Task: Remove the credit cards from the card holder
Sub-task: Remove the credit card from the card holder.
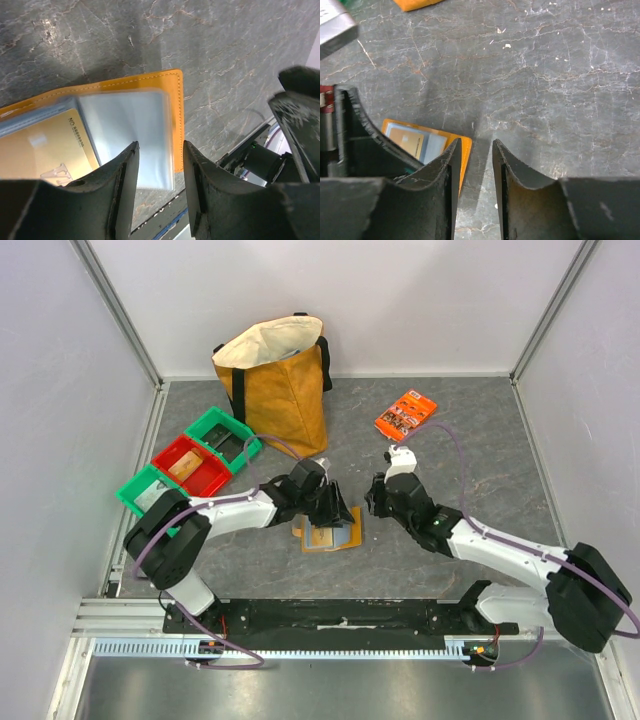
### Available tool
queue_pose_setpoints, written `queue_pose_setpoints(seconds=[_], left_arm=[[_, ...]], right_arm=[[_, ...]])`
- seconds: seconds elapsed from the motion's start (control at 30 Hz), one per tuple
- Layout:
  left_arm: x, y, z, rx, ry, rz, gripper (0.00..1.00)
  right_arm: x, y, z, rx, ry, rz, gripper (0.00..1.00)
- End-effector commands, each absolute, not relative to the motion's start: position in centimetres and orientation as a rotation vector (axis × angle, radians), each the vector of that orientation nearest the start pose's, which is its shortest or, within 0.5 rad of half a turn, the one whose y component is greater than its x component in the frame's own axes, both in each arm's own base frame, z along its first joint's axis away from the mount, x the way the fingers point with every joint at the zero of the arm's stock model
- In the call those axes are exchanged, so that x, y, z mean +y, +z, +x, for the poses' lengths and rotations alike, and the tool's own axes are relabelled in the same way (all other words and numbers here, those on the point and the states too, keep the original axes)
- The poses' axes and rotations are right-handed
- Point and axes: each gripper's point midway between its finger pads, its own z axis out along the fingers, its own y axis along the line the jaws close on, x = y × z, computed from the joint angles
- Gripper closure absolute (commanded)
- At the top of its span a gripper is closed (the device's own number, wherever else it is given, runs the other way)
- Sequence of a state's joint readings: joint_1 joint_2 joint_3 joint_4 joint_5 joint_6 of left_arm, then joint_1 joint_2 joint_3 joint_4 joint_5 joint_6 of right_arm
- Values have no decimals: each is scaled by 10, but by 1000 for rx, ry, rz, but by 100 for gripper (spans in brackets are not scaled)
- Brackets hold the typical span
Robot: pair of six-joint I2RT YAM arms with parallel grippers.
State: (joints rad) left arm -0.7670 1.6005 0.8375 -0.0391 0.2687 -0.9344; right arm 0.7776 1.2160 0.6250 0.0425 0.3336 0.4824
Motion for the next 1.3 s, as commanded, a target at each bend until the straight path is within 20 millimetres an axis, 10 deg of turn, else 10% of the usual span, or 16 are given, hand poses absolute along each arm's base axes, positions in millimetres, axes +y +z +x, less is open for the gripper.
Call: queue_pose_setpoints(seconds=[0.0,0.33,0.97,1.27], left_arm=[[-350,66,234,2624,-1092,-89,54],[-352,36,241,2668,-1032,-138,57],[-335,83,261,2508,-1011,-172,57],[-293,66,234,2579,-843,-116,58]], right_arm=[[229,128,272,2057,530,-114,65],[256,113,241,2076,816,-161,81],[266,46,231,2236,898,-48,95],[275,45,233,2262,920,-87,93]])
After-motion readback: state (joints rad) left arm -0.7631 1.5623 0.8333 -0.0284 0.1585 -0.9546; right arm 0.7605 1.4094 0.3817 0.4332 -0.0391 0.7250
